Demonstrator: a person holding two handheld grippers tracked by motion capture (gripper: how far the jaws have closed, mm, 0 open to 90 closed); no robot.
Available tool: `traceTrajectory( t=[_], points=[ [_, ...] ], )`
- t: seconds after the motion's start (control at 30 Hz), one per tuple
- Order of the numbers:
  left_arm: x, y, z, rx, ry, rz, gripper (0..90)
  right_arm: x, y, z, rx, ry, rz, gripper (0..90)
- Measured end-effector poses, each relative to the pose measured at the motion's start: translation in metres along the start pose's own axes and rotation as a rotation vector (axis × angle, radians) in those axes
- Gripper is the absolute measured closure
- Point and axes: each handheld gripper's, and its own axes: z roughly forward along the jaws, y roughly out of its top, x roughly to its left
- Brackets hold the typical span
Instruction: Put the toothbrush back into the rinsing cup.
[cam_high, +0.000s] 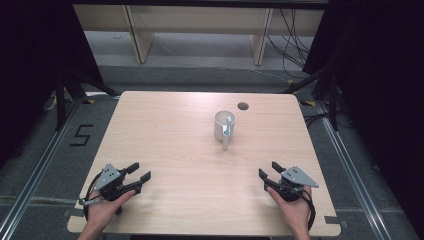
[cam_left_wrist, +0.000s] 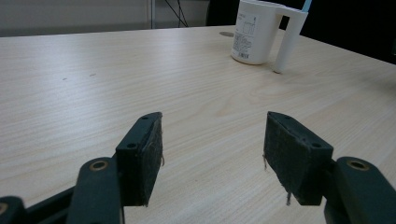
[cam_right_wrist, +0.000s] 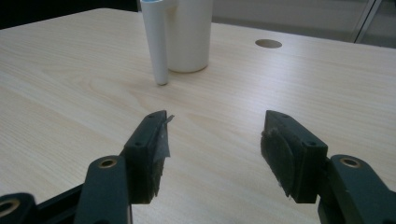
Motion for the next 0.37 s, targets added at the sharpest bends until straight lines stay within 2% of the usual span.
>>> traceTrajectory(
  t=[0.07,0.1,0.23,0.3,0.37],
  points=[
    [-0.0001,-0.0003,-0.0001,-0.002,-0.001,-0.003,36.8,0.0001,-0.0015,-0.0004,-0.008,0.007,0.013,41.8],
    [0.0007,-0.0001,-0.0003,0.000,-0.001,0.009,36.8,-0.0003,-0.0028,-0.0012,-0.010,0.010,0.021,41.8],
    [0.0009,-0.0010,-0.0006,-0.003,0.000,0.004,36.8,-0.0006,-0.0058,-0.0048,-0.007,-0.002,0.034,41.8],
    [0.0008,-0.0012,-0.0009,-0.004,0.004,0.000,36.9,-0.0005,-0.0064,-0.0051,-0.037,-0.004,0.044,41.8],
    [0.0009,-0.0011,-0.0009,-0.004,0.005,0.000,36.9,-0.0004,-0.0053,-0.0065,-0.041,-0.013,0.039,42.0]
  ],
)
